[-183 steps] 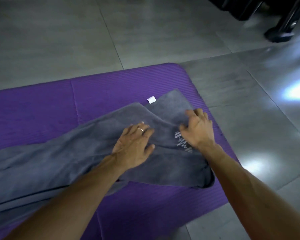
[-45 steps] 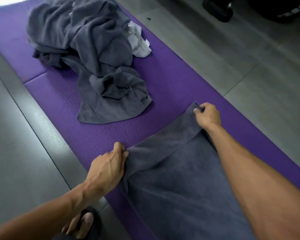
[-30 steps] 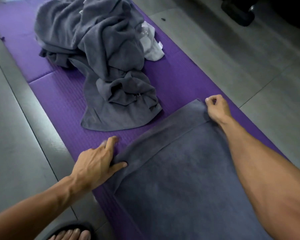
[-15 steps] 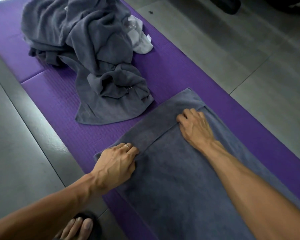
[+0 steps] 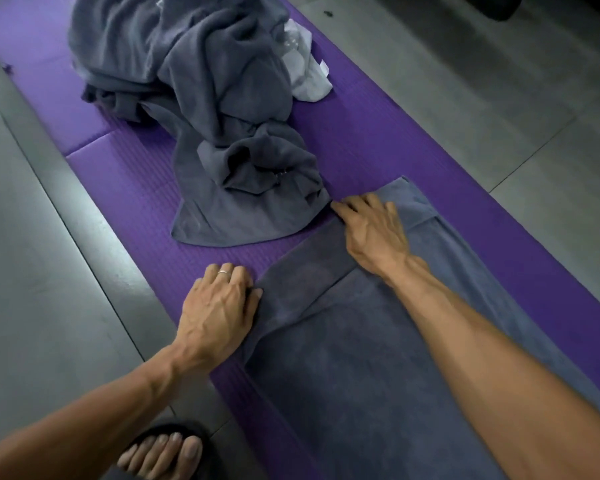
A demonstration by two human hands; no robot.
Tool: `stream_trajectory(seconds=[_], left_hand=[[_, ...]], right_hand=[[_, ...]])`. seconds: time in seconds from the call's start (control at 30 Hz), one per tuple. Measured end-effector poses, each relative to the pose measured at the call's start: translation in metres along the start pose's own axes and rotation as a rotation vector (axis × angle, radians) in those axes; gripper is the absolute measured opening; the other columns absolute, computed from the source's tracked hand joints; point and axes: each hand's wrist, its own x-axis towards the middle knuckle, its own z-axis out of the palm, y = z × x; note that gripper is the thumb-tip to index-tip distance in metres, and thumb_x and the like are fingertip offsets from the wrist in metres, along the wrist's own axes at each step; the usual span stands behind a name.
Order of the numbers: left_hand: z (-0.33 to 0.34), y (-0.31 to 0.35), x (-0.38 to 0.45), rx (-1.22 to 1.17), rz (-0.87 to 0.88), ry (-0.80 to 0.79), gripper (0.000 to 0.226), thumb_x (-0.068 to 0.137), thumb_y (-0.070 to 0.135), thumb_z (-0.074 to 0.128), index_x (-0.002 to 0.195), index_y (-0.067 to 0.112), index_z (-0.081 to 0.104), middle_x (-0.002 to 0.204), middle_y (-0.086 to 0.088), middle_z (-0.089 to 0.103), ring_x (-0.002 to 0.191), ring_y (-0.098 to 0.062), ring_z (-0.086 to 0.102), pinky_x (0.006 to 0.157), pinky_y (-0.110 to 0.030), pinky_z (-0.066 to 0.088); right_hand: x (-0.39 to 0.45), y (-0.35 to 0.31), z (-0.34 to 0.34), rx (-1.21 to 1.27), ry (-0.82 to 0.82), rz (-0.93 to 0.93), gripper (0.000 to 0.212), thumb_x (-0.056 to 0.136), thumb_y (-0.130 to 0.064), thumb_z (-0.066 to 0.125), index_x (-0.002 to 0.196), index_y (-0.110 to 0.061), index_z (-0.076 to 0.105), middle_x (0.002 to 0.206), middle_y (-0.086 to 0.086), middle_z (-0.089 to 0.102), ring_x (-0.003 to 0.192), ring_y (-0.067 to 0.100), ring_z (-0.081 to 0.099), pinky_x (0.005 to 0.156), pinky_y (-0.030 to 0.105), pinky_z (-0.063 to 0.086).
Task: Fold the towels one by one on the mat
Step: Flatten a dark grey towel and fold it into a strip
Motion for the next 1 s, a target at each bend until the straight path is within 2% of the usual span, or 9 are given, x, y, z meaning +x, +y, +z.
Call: stream_trajectory(seconds=[0.1,0.23,0.33,0.43,0.5,0.6,0.73,0.87,1.0], left_hand=[[-0.005,-0.003,0.003,-0.118,-0.060,-0.019,0.025,0.099,0.041,0.037,0.097,0.017,0.042,0.076,-0.004,0.065,0.075,-0.032,0.064,0.062,-0.035,0.039],[-0.007,-0.018,0.015,-0.021,-0.078,-0.099,0.035,0.098,0.050,0.037,0.115,0.019,0.036,0.096,-0.006,0.069,0.088,-0.036,0.065,0.064,-0.036,0.036],[-0.008,-0.022,0.014,0.089,0.047,0.006,0.045,0.094,0.052,0.041,0.120,0.016,0.042,0.105,-0.008,0.062,0.086,-0.034,0.065,0.060,-0.036,0.042],[-0.005,-0.011,0.017,0.102,0.242,0.147,0.053,0.089,0.045,0.042,0.124,0.007,0.056,0.123,-0.013,0.056,0.111,-0.033,0.056,0.086,-0.044,0.045],[0.005,0.002,0.020,0.082,0.346,0.082,0.062,0.091,0.046,0.043,0.135,0.003,0.051,0.140,-0.015,0.049,0.133,-0.033,0.042,0.106,-0.048,0.035],[0.027,0.009,0.019,0.174,0.444,-0.082,0.081,0.091,0.062,0.034,0.147,0.004,0.031,0.155,-0.014,0.030,0.146,-0.029,0.019,0.115,-0.052,0.016],[0.031,0.003,0.016,0.201,0.504,-0.135,0.091,0.087,0.073,0.031,0.151,0.008,0.026,0.158,-0.014,0.020,0.148,-0.029,0.011,0.116,-0.055,0.010],[0.025,0.008,0.022,0.151,0.570,-0.107,0.089,0.083,0.072,0.042,0.141,0.005,0.044,0.152,-0.016,0.035,0.146,-0.031,0.019,0.116,-0.059,0.010],[0.024,0.040,0.057,0.038,0.599,-0.025,0.072,0.091,0.056,0.040,0.138,0.002,0.048,0.150,-0.014,0.038,0.145,-0.029,0.023,0.117,-0.049,0.017]], right_hand=[[0.014,0.009,-0.001,-0.057,-0.023,-0.007,0.028,0.078,-0.006,0.050,0.099,-0.010,0.068,0.094,0.010,0.064,0.093,0.034,0.054,0.073,0.043,0.035],[0.023,0.009,0.001,-0.023,-0.003,0.025,0.019,0.071,0.001,0.057,0.086,-0.007,0.065,0.084,0.013,0.061,0.086,0.036,0.056,0.070,0.045,0.039],[0.018,0.002,0.004,0.043,0.068,0.049,0.025,0.077,-0.004,0.058,0.101,-0.004,0.065,0.098,0.015,0.060,0.092,0.038,0.057,0.073,0.047,0.042],[-0.007,-0.022,0.007,0.156,0.113,0.120,0.047,0.089,-0.025,0.050,0.131,-0.004,0.054,0.136,0.017,0.052,0.124,0.034,0.049,0.098,0.047,0.040],[-0.032,-0.038,0.014,0.171,-0.023,0.012,0.058,0.093,-0.036,0.039,0.143,-0.007,0.043,0.151,0.015,0.038,0.140,0.031,0.035,0.111,0.047,0.030],[-0.044,-0.012,0.022,0.062,-0.279,-0.091,0.065,0.095,-0.052,0.022,0.154,-0.024,0.020,0.162,0.003,0.014,0.150,0.021,0.009,0.120,0.052,0.010],[-0.010,0.071,0.017,-0.013,-0.337,0.267,0.063,0.098,-0.059,0.016,0.154,-0.034,0.001,0.163,-0.007,-0.006,0.149,0.015,-0.009,0.119,0.051,-0.007],[0.006,0.074,0.008,0.009,-0.207,0.443,0.060,0.101,-0.049,0.022,0.155,-0.024,0.012,0.164,0.002,0.004,0.150,0.021,-0.002,0.120,0.052,-0.002],[-0.020,0.031,0.012,0.044,-0.156,0.106,0.061,0.097,-0.047,0.027,0.150,-0.018,0.033,0.159,0.006,0.024,0.148,0.025,0.017,0.119,0.047,0.009]])
